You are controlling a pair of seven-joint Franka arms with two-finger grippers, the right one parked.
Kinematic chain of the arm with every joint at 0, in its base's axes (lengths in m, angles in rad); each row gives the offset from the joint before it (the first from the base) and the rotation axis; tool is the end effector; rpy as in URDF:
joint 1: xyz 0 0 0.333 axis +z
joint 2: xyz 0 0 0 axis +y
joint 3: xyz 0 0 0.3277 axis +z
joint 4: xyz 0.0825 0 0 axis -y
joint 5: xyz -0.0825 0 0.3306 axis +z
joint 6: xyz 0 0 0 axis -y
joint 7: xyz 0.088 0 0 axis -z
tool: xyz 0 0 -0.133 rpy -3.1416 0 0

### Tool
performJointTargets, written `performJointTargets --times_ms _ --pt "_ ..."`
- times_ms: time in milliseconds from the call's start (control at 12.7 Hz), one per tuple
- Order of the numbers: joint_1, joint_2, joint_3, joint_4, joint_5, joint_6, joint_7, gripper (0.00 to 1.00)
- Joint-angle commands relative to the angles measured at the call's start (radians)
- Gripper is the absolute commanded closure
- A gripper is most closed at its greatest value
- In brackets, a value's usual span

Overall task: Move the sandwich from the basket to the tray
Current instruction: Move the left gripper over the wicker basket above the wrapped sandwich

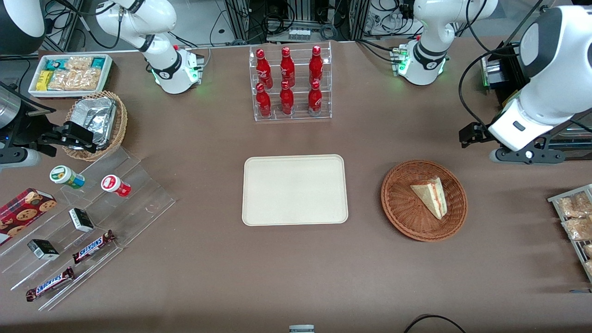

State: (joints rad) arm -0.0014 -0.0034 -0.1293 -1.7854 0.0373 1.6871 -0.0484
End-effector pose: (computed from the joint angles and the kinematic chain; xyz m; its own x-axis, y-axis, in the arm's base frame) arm 0.4933 -0.0603 0.5317 0.9920 -0.0859 -0.0930 -0.0901 -0.9951 -0.0414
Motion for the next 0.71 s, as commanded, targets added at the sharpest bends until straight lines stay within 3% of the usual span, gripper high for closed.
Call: performJointTargets --times_ms 0,629 --pt "0.000 -0.013 0.000 -0.072 0.000 0.078 -0.021 0.00" --pt "0.001 0.002 0.000 -0.262 -0.002 0.313 -0.068 0.00"
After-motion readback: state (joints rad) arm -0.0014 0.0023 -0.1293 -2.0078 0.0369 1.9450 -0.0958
